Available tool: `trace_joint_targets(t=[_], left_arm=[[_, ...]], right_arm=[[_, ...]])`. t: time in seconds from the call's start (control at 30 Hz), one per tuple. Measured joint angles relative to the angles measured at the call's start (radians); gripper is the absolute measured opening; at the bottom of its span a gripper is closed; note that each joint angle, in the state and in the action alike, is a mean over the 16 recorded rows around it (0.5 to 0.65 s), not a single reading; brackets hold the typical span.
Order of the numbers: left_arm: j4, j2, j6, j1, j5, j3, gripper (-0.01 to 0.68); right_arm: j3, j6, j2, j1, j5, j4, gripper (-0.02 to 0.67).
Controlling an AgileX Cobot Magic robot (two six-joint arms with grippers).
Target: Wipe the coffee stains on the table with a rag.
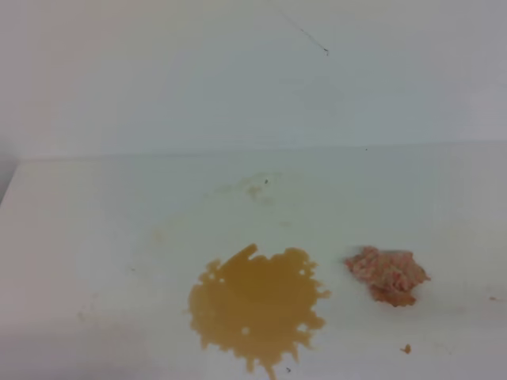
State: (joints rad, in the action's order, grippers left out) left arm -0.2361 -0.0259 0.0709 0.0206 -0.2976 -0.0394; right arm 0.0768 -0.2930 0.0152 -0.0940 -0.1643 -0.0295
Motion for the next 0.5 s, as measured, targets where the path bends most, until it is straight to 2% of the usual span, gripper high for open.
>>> trace_joint_targets(t=[0.2, 0.5], left_arm=[[0.000, 0.000, 0.000, 0.000, 0.000, 0.000, 0.001], [0.000, 0.000, 0.000, 0.000, 0.000, 0.000, 0.001]], right_arm=[[0.146, -0.018, -0.060, 0.000, 0.120, -0.073, -0.003], [0.373, 0.122, -0.222, 0.000, 0.299, -0.126, -0.003]])
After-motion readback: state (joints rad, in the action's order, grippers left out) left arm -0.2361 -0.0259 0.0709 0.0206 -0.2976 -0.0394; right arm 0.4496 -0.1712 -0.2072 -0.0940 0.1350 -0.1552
